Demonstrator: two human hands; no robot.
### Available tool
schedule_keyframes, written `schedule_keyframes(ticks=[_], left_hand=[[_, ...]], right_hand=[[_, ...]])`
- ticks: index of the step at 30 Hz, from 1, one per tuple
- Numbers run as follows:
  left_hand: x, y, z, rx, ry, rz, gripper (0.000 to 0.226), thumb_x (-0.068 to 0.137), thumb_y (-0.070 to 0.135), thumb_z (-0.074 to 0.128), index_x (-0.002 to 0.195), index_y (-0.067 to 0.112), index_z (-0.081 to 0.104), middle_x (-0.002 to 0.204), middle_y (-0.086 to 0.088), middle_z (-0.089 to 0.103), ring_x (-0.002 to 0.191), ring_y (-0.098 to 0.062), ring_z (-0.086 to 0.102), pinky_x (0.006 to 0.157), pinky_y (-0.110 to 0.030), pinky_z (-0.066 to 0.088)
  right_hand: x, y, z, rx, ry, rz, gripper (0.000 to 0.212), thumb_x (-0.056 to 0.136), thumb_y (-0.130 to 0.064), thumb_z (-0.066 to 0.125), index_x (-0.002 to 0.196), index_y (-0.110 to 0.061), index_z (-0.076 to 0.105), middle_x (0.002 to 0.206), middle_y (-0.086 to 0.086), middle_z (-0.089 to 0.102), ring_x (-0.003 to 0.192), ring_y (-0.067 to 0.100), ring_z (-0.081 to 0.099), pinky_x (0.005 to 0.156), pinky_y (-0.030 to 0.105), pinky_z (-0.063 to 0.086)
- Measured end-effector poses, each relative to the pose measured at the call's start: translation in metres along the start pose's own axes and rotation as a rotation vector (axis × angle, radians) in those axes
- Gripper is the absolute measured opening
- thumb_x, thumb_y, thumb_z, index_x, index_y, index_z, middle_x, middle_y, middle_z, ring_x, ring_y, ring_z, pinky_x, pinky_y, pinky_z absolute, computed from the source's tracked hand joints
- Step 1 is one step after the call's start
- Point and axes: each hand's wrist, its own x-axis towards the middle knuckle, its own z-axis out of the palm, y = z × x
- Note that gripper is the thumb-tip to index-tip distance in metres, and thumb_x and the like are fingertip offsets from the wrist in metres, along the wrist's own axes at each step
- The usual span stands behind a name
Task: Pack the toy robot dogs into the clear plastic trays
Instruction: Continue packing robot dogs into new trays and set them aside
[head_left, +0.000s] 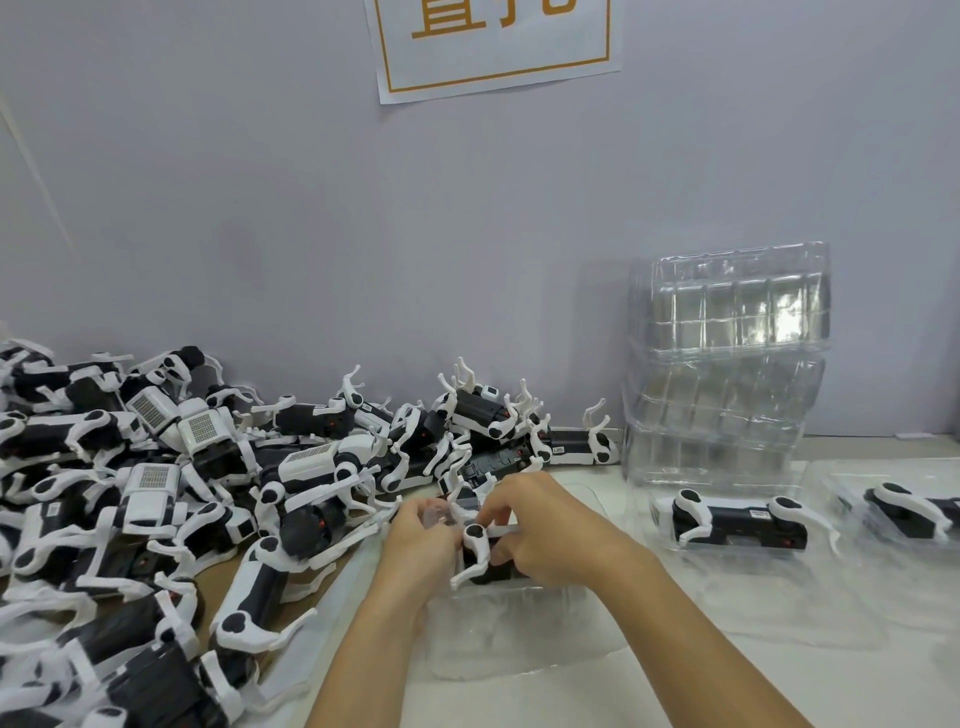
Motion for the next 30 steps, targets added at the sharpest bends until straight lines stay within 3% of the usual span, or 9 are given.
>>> schedule_keyframes(ticks=[5, 11, 14, 17, 19, 21, 25, 30], left_hand=[[0.001, 0.004, -0.002, 0.0, -0.023, -0.02, 0.035, 0.079, -0.004, 0.071, 0.1, 0.02, 0.057, 0.11, 0.001, 0.063, 0.099, -0.016, 0.062, 0.078, -0.029, 0.048], [-0.004, 0.015, -0.004, 0.154, -0.023, 0.0, 0.036, 0.081, -0.003, 0.072, 0.11, 0.012, 0.058, 0.113, -0.002, 0.061, 0.103, -0.017, 0.059, 0.064, -0.019, 0.042], [-0.012, 0.019, -0.005, 0.242, -0.026, 0.102, 0.028, 0.089, 0.011, 0.07, 0.111, 0.021, 0.056, 0.106, 0.003, 0.06, 0.089, -0.007, 0.058, 0.059, -0.015, 0.038], [-0.016, 0.023, -0.009, 0.323, -0.081, 0.186, 0.014, 0.09, 0.023, 0.07, 0.101, 0.025, 0.061, 0.095, 0.001, 0.067, 0.076, -0.002, 0.061, 0.062, -0.019, 0.042], [-0.018, 0.024, -0.011, 0.398, -0.137, 0.217, 0.005, 0.089, 0.023, 0.072, 0.093, 0.022, 0.068, 0.105, 0.005, 0.07, 0.095, 0.0, 0.063, 0.08, -0.021, 0.046], [-0.018, 0.024, -0.011, 0.455, -0.15, 0.212, 0.003, 0.09, 0.024, 0.072, 0.087, 0.023, 0.072, 0.116, 0.008, 0.069, 0.114, -0.009, 0.059, 0.1, -0.032, 0.043], [-0.016, 0.021, -0.01, 0.498, -0.101, 0.158, 0.008, 0.091, 0.029, 0.07, 0.085, 0.025, 0.071, 0.123, 0.003, 0.066, 0.119, -0.015, 0.057, 0.101, -0.034, 0.04], [-0.013, 0.02, -0.007, 0.503, -0.09, 0.123, 0.01, 0.093, 0.031, 0.068, 0.085, 0.025, 0.07, 0.124, 0.003, 0.063, 0.115, -0.015, 0.056, 0.091, -0.03, 0.036]], right_hand=[[0.0, 0.0, -0.001, 0.015, -0.006, -0.002, 0.026, 0.078, -0.013, 0.076, 0.096, -0.031, 0.075, 0.097, -0.008, 0.056, 0.087, 0.015, 0.055, 0.061, 0.025, 0.046], [0.0, 0.0, 0.0, 0.011, -0.013, -0.003, 0.029, 0.077, -0.011, 0.078, 0.096, -0.032, 0.076, 0.097, -0.008, 0.054, 0.079, 0.009, 0.052, 0.055, 0.023, 0.037], [0.0, 0.001, -0.002, 0.028, -0.007, 0.0, 0.03, 0.077, -0.012, 0.08, 0.097, -0.033, 0.076, 0.095, -0.008, 0.057, 0.069, 0.004, 0.049, 0.053, 0.021, 0.036], [0.001, 0.001, -0.002, 0.022, -0.002, 0.007, 0.03, 0.078, -0.013, 0.08, 0.1, -0.032, 0.076, 0.093, -0.01, 0.055, 0.071, 0.004, 0.051, 0.054, 0.021, 0.038], [0.0, 0.0, -0.002, 0.016, -0.001, -0.002, 0.027, 0.078, -0.015, 0.081, 0.099, -0.031, 0.076, 0.089, -0.013, 0.054, 0.071, 0.003, 0.05, 0.055, 0.02, 0.037], [-0.002, 0.001, -0.005, 0.016, -0.019, -0.004, 0.025, 0.078, -0.02, 0.081, 0.099, -0.033, 0.075, 0.085, -0.014, 0.053, 0.07, 0.004, 0.05, 0.056, 0.021, 0.038], [-0.008, 0.008, -0.03, 0.032, -0.028, 0.05, 0.027, 0.082, -0.027, 0.079, 0.107, -0.036, 0.072, 0.092, -0.018, 0.057, 0.085, 0.004, 0.055, 0.07, 0.02, 0.043], [-0.02, 0.024, -0.07, -0.051, 0.032, 0.184, 0.011, 0.083, -0.033, 0.078, 0.093, -0.028, 0.077, 0.091, -0.013, 0.064, 0.08, 0.0, 0.056, 0.062, 0.015, 0.039]])
